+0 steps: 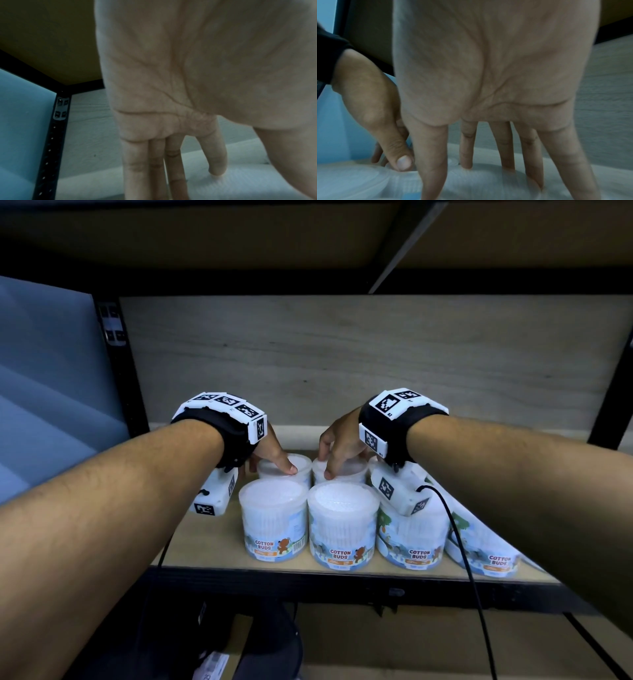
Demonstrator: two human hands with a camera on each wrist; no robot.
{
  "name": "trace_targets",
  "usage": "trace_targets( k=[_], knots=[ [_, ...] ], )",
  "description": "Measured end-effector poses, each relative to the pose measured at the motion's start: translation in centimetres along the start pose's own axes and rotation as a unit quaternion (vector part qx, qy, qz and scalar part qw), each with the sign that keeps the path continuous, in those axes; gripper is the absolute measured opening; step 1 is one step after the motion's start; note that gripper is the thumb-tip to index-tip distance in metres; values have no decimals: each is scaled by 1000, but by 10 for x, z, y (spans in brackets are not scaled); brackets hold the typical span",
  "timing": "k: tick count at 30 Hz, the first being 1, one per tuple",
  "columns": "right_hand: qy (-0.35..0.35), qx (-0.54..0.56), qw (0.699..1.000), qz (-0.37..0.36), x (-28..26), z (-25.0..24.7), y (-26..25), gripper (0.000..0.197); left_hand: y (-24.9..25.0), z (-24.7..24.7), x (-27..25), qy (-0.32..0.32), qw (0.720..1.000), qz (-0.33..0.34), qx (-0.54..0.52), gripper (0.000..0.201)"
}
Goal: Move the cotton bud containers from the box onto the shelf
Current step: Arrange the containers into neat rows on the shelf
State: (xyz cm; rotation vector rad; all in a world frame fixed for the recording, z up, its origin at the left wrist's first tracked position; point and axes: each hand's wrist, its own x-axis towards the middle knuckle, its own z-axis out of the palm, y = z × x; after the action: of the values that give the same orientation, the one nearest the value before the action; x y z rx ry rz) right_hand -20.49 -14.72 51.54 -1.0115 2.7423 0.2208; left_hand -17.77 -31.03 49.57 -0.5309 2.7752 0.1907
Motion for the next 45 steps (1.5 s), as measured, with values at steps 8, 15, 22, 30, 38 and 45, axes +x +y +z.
trace_targets(
  k=[8,15,22,30,38,45],
  knots=[
    [1,8,1000,5,-6,2,0,50,2,4,-6,17,1000,2,-12,82],
    [3,25,1000,16,-11,0,-1,50,6,8,-21,40,999,7,-17,76],
    [-5,34,999,21,-18,2,-2,51,5,6,-32,20,999,9,-43,76],
    [-121,137,983,6,-37,0,-1,63,-1,-3,-42,-84,993,49,-66,66],
    [-133,116,984,7,-36,8,5,117,-11,-5,-43,-119,985,110,-51,74],
    [-112,56,992,10,-38,14,1,111,-8,-2,-53,-147,981,127,1,69]
  ],
)
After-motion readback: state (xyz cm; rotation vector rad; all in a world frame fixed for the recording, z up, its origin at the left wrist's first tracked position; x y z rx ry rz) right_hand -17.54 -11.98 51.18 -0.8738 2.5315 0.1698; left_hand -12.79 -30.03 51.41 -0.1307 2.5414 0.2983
